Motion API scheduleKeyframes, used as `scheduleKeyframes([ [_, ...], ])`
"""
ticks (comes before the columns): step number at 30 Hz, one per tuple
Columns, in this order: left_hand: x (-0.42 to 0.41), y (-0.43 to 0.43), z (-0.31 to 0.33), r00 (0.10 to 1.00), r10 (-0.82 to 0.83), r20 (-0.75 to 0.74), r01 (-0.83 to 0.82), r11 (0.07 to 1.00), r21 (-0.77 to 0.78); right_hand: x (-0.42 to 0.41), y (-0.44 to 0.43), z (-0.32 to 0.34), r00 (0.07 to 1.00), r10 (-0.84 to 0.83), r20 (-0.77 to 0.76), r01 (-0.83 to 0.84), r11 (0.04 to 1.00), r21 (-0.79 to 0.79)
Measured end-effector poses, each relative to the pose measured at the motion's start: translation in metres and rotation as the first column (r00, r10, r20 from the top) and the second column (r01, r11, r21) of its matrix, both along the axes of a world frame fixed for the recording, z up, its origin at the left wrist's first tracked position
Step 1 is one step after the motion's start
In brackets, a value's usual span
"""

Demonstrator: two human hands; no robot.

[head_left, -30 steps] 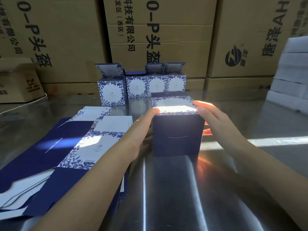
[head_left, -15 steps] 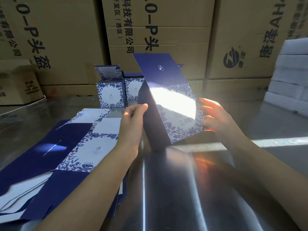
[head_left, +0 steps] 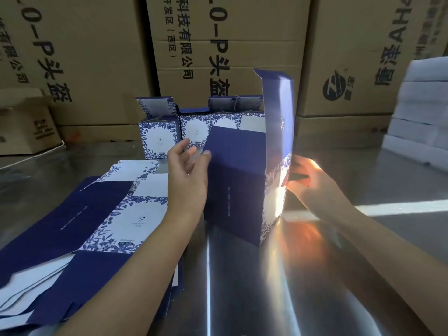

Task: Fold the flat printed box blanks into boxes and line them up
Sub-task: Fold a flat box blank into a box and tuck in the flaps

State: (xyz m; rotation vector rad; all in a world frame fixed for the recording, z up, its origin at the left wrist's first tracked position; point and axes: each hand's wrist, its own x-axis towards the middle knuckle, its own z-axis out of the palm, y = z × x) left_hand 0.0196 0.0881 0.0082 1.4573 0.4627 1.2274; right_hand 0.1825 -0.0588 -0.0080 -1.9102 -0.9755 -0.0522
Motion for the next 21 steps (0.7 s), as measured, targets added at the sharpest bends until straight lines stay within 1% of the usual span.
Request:
scheduleKeyframes([
  [2, -0.001, -0.002, 0.000, 1.000, -0.020, 0.024, 0.019, 0.998, 0.053, -0.004, -0.001, 0.004, 0.996, -0.088, -0.001, 0.088, 0.994, 0.058],
  [3, -0.001, -0.004, 0.001, 0.999, -0.032, 0.030, 0.030, 0.996, 0.084, -0.006, -0.002, 0.006, 0.994, -0.113, 0.000, 0.112, 0.987, 0.115],
  [6, -0.001, -0.010, 0.001, 0.996, -0.089, 0.029, 0.084, 0.984, 0.156, -0.018, -0.004, 0.015, 0.996, -0.086, 0.002, 0.082, 0.958, 0.276],
  [8, -0.002, -0.016, 0.002, 0.995, -0.095, 0.016, 0.090, 0.974, 0.206, -0.026, -0.005, 0.019, 0.999, -0.047, 0.009, 0.041, 0.944, 0.327],
  [11, -0.004, -0.023, 0.003, 1.000, -0.016, 0.006, 0.013, 0.944, 0.331, -0.035, -0.007, 0.022, 1.000, 0.001, -0.002, 0.000, 0.933, 0.361],
  [14, -0.005, -0.027, 0.002, 0.999, 0.048, -0.007, -0.041, 0.902, 0.430, -0.036, -0.008, 0.021, 1.000, 0.007, -0.019, 0.001, 0.923, 0.385],
  [16, -0.006, -0.029, 0.003, 0.995, 0.103, -0.003, -0.088, 0.871, 0.484, -0.038, -0.008, 0.020, 1.000, -0.006, 0.028, -0.007, 0.900, 0.435],
  [17, -0.007, -0.028, 0.004, 0.988, 0.154, 0.018, -0.139, 0.830, 0.540, -0.039, -0.009, 0.020, 0.997, -0.016, 0.081, -0.024, 0.881, 0.473],
  [18, -0.008, -0.028, 0.004, 0.975, 0.218, 0.046, -0.199, 0.758, 0.621, -0.042, -0.010, 0.021, 0.988, -0.033, 0.152, -0.051, 0.857, 0.513],
  [20, -0.010, -0.026, 0.003, 0.936, 0.335, 0.110, -0.291, 0.558, 0.777, -0.048, -0.014, 0.024, 0.938, -0.085, 0.337, -0.131, 0.812, 0.569],
  [21, -0.010, -0.026, 0.002, 0.921, 0.367, 0.129, -0.305, 0.476, 0.825, -0.051, -0.017, 0.026, 0.888, -0.113, 0.445, -0.187, 0.796, 0.576],
])
